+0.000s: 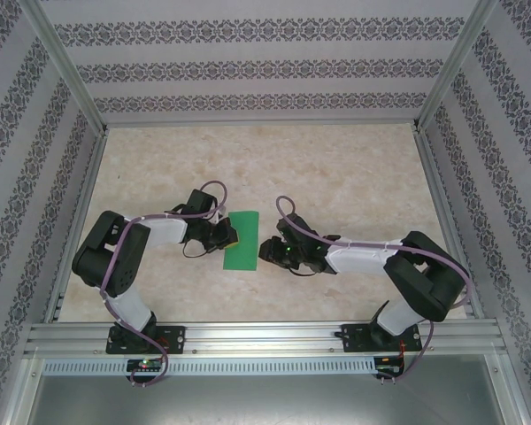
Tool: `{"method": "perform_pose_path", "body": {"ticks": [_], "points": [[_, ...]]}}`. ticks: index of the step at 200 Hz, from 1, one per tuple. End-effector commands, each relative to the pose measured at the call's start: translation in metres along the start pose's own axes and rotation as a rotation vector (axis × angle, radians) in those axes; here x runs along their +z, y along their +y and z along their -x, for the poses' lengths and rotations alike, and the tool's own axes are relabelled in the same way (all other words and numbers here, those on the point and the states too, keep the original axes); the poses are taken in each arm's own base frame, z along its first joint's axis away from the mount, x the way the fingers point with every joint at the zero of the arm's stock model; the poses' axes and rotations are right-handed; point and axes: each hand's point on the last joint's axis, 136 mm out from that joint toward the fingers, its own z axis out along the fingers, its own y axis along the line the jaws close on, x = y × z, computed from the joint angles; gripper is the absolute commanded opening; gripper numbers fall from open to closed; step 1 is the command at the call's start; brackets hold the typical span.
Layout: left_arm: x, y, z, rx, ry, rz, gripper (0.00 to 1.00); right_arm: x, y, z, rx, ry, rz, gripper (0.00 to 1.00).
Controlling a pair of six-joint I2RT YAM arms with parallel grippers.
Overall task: Fold a paper plane with a square sheet of paper (pick it up from the middle)
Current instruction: Fold the triangle a second time at the center of the table.
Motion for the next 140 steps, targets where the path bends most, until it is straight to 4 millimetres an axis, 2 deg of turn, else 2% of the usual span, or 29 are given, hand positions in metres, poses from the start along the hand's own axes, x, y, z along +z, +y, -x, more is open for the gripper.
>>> {"method": "perform_pose_path", "body": {"ticks": [1, 69, 113, 140], "points": [[-0.003, -0.003, -0.007, -0.005, 0.005, 0.029, 0.06, -0.006, -0.009, 0.013, -0.031, -0.056, -0.057, 0.32], [-0.030, -0.032, 0.010, 0.069, -0.063, 0.036, 0.13, -0.003, 0.006, 0.024, -0.065, -0.081, -0.032, 0.40], [-0.042, -0.036, 0.008, 0.091, -0.077, 0.049, 0.14, -0.001, 0.010, 0.026, -0.064, -0.083, -0.011, 0.47], [-0.041, -0.034, 0.004, 0.087, -0.072, 0.038, 0.13, 0.000, 0.015, 0.026, -0.066, -0.080, 0.004, 0.48]]}}
